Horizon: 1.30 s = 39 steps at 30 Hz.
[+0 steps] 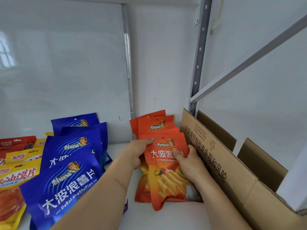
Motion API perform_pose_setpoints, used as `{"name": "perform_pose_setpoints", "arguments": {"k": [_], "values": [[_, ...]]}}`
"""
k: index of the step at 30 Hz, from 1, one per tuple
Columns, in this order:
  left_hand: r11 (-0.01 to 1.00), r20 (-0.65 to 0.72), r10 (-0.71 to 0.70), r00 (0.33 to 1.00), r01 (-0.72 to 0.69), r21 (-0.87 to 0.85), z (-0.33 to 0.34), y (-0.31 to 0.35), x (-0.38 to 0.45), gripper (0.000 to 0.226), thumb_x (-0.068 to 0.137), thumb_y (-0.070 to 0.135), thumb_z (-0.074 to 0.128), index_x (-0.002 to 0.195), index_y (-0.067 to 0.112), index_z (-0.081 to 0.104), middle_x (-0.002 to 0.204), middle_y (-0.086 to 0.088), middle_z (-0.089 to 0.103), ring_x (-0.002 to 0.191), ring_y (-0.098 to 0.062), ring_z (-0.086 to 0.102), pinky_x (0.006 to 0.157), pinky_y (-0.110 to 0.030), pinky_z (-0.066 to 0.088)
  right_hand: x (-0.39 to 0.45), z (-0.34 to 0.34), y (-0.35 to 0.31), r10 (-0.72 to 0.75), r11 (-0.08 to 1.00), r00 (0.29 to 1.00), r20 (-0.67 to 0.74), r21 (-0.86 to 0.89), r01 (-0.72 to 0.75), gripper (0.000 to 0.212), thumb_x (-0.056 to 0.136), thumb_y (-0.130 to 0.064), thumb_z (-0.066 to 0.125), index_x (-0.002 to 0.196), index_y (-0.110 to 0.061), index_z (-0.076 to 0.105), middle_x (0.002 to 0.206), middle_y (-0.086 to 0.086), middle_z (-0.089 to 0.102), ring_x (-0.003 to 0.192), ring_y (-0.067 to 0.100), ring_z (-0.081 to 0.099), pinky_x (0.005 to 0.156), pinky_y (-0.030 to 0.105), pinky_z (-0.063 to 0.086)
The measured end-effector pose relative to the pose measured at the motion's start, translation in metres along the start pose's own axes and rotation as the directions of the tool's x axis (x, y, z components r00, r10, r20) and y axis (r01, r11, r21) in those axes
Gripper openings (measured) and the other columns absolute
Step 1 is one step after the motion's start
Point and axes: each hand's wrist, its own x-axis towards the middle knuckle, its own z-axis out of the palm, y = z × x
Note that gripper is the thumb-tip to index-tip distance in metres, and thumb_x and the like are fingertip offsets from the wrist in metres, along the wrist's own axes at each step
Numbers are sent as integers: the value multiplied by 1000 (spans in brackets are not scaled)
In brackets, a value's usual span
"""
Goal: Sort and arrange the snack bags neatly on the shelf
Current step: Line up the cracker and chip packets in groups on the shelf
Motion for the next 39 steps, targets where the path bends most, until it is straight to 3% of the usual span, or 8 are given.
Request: {"name": "perform_pose_setpoints", "arguments": {"k": [6,13,18,23,29,33,36,39], "values": [[995,-58,64,996,-68,-68,5,-13,11,43,95,10,65,134,19,50,111,-16,71,89,-34,73,72,-46,61,-8,3,2,-27,999,999,-24,37,28,58,89,-46,67,136,-22,45,93,-19,52,75,-3,50,66,16,39],[974,-142,219,965,-209,83,20,-24,15,43,101,19,55,142,17,43,126,-13,64,104,-33,67,93,-49,56,-9,3,-2,-18,999,999,-48,45,20,70,87,-43,70,145,-16,41,106,-7,50,86,6,47,81,22,37],[984,-113,161,981,-150,100,18,-15,16,47,99,25,58,142,19,41,129,-13,63,107,-35,66,94,-52,55,-9,2,-7,-31,999,998,-51,-12,30,72,87,-45,70,146,-16,39,125,0,58,95,8,48,86,22,36],[988,-112,147,983,-140,63,11,-8,19,49,97,31,63,141,19,43,117,-12,69,93,-32,72,84,-51,60,-7,-2,-8,-57,993,995,-83,-112,48,83,83,-53,71,150,-20,34,142,2,53,123,21,55,100,30,42],[991,-111,118,987,-110,79,9,-5,-9,55,92,42,64,138,19,43,113,-13,70,90,-32,73,83,-52,60,-26,-6,-1,-100,987,989,-114,-138,84,90,78,-63,69,150,-25,32,145,0,49,124,18,55,103,41,47],[987,-130,151,980,-141,80,13,-16,-29,54,86,49,67,127,18,51,106,-11,73,81,-29,76,72,-45,63,-49,-7,8,-171,964,971,-166,-232,130,89,84,-62,63,153,-19,29,157,2,33,142,19,36,116,39,32],[974,-236,197,951,-163,158,13,-40,-7,93,58,78,64,127,19,46,114,-9,68,88,-28,74,75,-45,62,-68,-6,15,-209,943,958,-196,-299,144,82,87,-61,59,151,-19,32,155,3,34,142,21,34,115,39,31],[973,-297,186,936,-135,186,13,-54,-7,100,46,80,58,125,23,35,120,-11,63,101,-32,69,86,-49,58,-83,2,27,-245,899,957,-157,-406,164,81,83,-69,53,148,-24,35,152,4,37,138,26,37,113,44,33]]}}
